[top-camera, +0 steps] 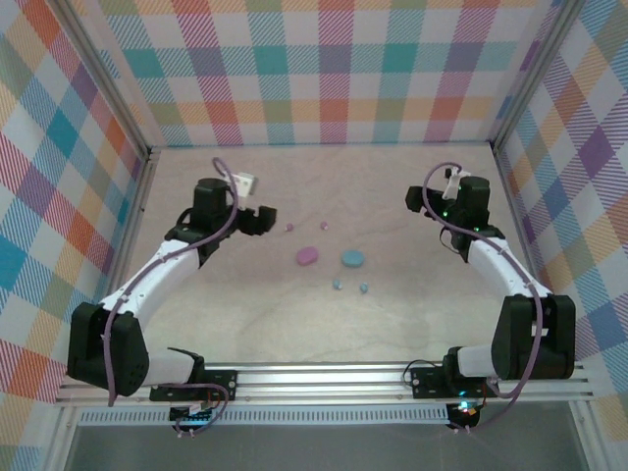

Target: Insert wireless bluetooth earbuds into charging case

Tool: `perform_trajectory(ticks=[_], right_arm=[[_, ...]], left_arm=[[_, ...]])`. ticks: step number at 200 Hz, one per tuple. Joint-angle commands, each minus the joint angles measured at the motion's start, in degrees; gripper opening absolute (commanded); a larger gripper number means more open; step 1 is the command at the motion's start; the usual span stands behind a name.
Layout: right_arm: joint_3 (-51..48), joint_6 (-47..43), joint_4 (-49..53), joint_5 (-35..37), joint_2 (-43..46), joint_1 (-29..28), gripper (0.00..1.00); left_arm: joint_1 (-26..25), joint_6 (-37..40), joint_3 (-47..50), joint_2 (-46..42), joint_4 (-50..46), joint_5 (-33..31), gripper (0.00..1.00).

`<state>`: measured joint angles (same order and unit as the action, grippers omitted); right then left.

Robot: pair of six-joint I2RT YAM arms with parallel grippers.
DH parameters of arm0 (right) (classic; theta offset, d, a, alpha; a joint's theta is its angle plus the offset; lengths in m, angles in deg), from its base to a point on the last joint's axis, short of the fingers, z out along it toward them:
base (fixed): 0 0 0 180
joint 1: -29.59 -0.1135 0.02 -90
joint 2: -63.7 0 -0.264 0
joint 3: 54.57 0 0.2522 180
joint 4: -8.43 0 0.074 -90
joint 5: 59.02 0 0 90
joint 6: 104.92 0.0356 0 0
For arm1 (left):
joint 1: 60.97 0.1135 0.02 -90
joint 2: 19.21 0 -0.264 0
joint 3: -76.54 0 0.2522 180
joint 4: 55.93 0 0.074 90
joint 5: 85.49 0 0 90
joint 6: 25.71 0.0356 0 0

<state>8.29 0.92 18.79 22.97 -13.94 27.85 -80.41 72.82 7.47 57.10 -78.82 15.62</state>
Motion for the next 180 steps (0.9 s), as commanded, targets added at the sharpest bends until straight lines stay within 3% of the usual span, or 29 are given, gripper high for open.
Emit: perform_trajectory(ticks=[1, 35, 67, 115, 138, 180], right_arm=[[1.29, 6.08, 9.65, -5.71, -1.40, -4.64, 0.93], [2.44, 8.03, 13.94, -7.19, -3.18, -14.14, 0.89], [1.24, 10.01, 13.97, -7.81, -3.56, -19.85, 0.89], [-1.41, 11.14, 13.26, -7.88, -2.95, -21.38, 0.89], [-1.68, 11.45, 13.46, -7.97, -2.85, -21.44, 0.89], [-2.20, 12.19, 12.01, -8.34, -3.11, -21.46, 0.89]], left_arm=[[-8.48, 7.32, -4.65, 4.89, -17.31, 0.70, 0.89], [-14.44, 7.31, -9.00, 13.16, -20.76, 1.72, 0.84], [-17.35, 10.44, -13.01, 21.95, -23.13, -1.26, 0.68], [-17.46, 12.06, -18.41, 31.05, -24.50, -9.99, 0.68], [-17.47, 12.60, -21.07, 34.14, -25.49, -9.80, 0.62], [-17.47, 13.63, -22.64, 35.92, -24.93, -8.35, 0.62]])
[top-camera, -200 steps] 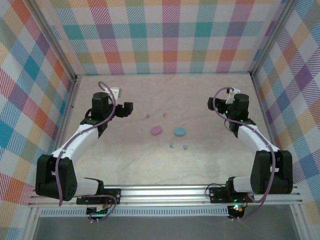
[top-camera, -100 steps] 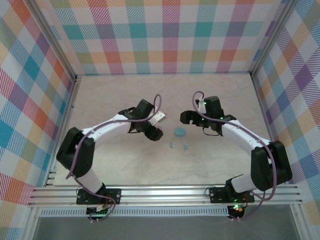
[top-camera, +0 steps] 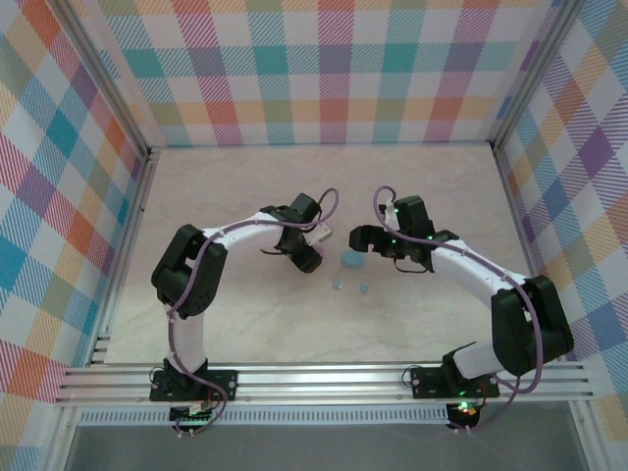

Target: Insert wireless bluetooth earbuds into charging case

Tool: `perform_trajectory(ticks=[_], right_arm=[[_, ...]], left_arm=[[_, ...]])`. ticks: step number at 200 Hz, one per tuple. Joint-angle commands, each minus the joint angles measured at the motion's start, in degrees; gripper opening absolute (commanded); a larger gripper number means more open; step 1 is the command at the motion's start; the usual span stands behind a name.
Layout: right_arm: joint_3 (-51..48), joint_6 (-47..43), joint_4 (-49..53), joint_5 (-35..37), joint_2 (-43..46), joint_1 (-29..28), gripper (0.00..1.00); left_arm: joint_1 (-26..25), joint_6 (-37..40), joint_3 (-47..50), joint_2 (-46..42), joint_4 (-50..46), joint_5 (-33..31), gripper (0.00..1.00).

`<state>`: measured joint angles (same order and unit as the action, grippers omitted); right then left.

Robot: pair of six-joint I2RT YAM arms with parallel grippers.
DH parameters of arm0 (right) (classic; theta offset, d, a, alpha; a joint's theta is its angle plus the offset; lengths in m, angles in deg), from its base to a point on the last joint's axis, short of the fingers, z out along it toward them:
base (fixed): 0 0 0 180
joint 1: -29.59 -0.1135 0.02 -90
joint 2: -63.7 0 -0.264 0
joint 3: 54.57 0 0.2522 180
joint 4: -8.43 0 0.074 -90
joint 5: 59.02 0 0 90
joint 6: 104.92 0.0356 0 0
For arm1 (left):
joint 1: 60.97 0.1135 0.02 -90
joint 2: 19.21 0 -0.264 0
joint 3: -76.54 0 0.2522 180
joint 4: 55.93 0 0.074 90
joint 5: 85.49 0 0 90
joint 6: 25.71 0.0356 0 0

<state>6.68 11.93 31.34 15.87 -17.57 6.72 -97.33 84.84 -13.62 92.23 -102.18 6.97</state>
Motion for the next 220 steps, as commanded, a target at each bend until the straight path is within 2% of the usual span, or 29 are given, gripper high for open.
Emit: perform_trajectory(ticks=[1, 18, 50, 105, 124, 151, 186, 220], right_arm=[[-0.57, 1.18, -0.53, -1.23, 0.47, -0.33, 0.89], [0.06, 1.15, -0.34, -1.41, -0.01, -0.37, 0.89], [0.85, 1.52, -0.33, -1.41, 0.07, -0.35, 0.90], [1.99, 2.67, 0.99, -1.23, 0.41, -0.32, 0.92], [2.09, 3.16, 1.14, -1.23, 1.00, -0.32, 0.92], [1.42, 5.14, -1.10, -2.99, 3.21, -0.17, 0.91], [-1.16, 9.85, -12.23, -13.10, 5.84, 0.11, 0.87], [-2.59, 16.09, -24.14, -21.62, 4.68, 0.24, 0.82]], left_arm=[[-0.56, 1.64, -1.56, 0.84, -1.55, 0.33, 0.63], [-0.42, 2.58, -1.82, 1.32, -1.59, 1.18, 0.60], [0.53, 3.09, -3.02, 1.79, -2.83, 4.56, 0.45], [2.12, 2.41, -2.61, 0.64, -2.23, 7.80, 0.44], [2.97, 1.72, -2.32, -0.28, -1.77, 9.87, 0.40], [5.16, -1.01, -0.95, -3.90, 0.28, 17.17, 0.35], [8.28, -4.53, -2.04, -7.46, -0.98, 26.72, 0.34], [11.67, -8.59, -2.85, -11.62, -1.50, 38.11, 0.33]])
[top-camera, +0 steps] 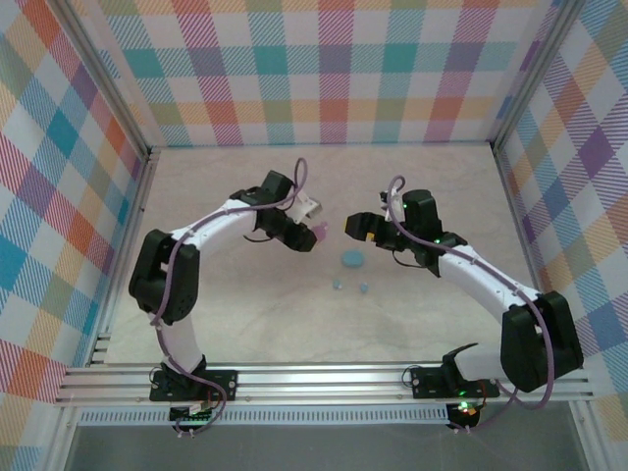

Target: Insert wireless bluetooth earbuds into charging case

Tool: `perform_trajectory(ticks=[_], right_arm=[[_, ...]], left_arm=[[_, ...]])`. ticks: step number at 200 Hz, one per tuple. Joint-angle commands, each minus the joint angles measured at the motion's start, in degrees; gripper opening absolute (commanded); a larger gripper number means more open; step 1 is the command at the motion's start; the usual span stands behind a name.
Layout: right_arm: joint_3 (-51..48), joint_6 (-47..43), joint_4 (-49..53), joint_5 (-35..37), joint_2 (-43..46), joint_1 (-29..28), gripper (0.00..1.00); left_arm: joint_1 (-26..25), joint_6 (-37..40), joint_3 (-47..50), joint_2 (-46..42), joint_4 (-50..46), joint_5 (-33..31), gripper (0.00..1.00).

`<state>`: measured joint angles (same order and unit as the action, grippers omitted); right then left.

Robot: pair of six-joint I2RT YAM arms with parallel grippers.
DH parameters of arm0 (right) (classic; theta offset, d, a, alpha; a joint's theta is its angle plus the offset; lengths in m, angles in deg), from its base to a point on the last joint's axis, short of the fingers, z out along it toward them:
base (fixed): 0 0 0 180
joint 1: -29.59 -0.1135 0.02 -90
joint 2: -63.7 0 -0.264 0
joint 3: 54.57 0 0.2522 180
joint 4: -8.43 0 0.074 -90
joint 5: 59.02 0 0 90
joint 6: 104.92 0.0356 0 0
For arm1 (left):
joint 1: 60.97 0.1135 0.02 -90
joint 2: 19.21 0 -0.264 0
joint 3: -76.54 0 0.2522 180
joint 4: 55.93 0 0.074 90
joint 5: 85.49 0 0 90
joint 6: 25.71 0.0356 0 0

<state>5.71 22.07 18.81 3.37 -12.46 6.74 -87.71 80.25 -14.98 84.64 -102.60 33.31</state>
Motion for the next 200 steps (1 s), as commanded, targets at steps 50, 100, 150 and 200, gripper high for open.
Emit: perform_trajectory(ticks=[50, 100, 150, 200], right_arm=[[-1.74, 13.50, -27.17, -16.59, -7.94, -0.42, 0.77], [-3.26, 24.70, -48.38, -18.71, -11.90, -0.69, 0.64], [-2.90, 23.45, -49.89, -21.03, -10.06, -3.26, 0.61], [-2.95, 24.76, -52.34, -18.37, -9.97, -3.77, 0.37]], left_arm=[[3.27, -10.52, -2.41, -9.13, 1.22, 22.85, 0.34], [3.36, -17.29, -3.79, -11.20, 4.15, 30.70, 0.34], [3.71, -21.36, -6.00, -11.05, 4.60, 34.76, 0.33], [3.89, -17.91, -7.14, -10.69, -0.15, 37.60, 0.33]])
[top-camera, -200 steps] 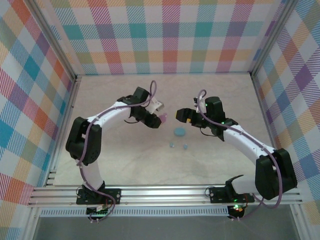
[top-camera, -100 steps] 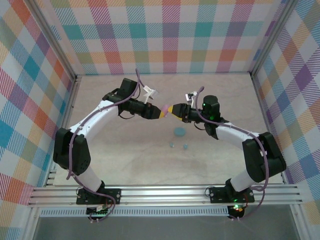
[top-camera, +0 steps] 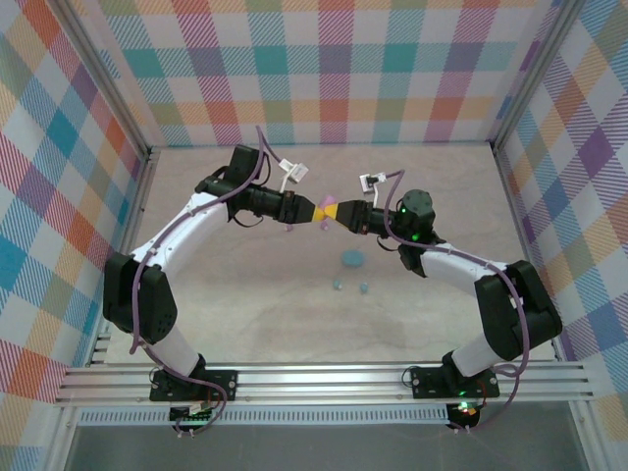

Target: Insert wireless bluetooth earbuds into charging case

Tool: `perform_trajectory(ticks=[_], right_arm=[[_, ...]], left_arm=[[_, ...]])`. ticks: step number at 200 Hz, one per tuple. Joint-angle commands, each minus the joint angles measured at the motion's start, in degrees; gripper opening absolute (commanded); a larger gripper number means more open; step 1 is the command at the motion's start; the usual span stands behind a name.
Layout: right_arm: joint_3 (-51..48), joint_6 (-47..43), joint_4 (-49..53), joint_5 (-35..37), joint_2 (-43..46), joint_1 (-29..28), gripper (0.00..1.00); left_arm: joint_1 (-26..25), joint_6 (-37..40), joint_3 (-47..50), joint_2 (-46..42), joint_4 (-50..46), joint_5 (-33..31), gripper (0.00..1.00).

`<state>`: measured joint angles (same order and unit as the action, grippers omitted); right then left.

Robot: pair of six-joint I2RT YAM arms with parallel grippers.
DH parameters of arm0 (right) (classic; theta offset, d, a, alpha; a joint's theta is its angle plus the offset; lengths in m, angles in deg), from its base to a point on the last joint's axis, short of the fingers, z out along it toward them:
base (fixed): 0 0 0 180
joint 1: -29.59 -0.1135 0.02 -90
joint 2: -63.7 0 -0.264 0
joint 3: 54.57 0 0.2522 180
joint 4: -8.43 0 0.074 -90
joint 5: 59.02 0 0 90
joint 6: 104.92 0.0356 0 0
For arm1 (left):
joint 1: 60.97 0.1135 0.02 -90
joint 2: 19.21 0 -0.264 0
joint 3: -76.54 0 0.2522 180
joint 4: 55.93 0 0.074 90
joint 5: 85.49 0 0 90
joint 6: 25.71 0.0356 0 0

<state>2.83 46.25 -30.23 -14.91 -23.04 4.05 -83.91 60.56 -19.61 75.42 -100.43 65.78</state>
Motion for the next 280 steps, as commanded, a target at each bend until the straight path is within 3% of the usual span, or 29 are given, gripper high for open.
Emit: perform_trajectory(ticks=[1, 39, 63, 80, 115, 137, 150, 165, 209, 247, 280], right_arm=[[-0.10, 0.61, -3.38, -0.09, 0.61, -1.09, 0.37], [1.21, 3.39, -7.04, -1.50, -1.29, -1.12, 0.26], [1.00, 4.49, -8.65, -1.15, -2.02, -1.09, 0.24], [-0.01, 5.04, -10.58, -0.13, -2.33, -1.09, 0.23], [-0.96, 8.26, -14.05, 0.87, -5.35, -1.08, 0.24], [-1.77, 9.23, -16.47, 1.24, -6.39, -1.09, 0.39], [-1.82, 8.93, -16.57, 0.98, -6.35, -1.09, 0.54], [-1.65, 8.57, -17.06, 0.76, -6.36, -1.07, 0.58], [0.04, 10.73, -20.83, -0.81, -8.68, -1.03, 0.59], [0.79, 14.88, -27.78, -1.18, -11.90, -1.09, 0.58], [0.12, 9.89, -20.88, -0.97, -9.00, -1.09, 0.53]], left_arm=[[0.09, 1.92, -2.51, -1.47, -2.44, 5.19, 0.33], [0.09, 2.41, -1.38, -1.89, -2.58, 7.57, 0.40], [0.09, 1.28, -1.19, -2.51, -0.98, 6.55, 0.51], [0.16, -1.18, -0.42, -3.11, 2.15, 5.79, 0.53], [0.17, -2.54, -0.73, -2.31, 3.03, 4.79, 0.33], [0.18, -1.55, -1.02, -1.41, 1.26, 4.59, 0.28], [0.16, -0.65, -1.36, -0.79, -0.01, 5.58, 0.27], [0.14, 0.33, -1.94, -0.03, -1.36, 7.34, 0.27], [-0.52, 4.85, -5.31, 2.09, -8.14, 11.85, 0.28], [-0.53, 9.41, -8.84, 4.45, -16.24, 11.87, 0.28], [-0.26, 11.67, -10.20, 5.72, -19.95, 11.45, 0.26]])
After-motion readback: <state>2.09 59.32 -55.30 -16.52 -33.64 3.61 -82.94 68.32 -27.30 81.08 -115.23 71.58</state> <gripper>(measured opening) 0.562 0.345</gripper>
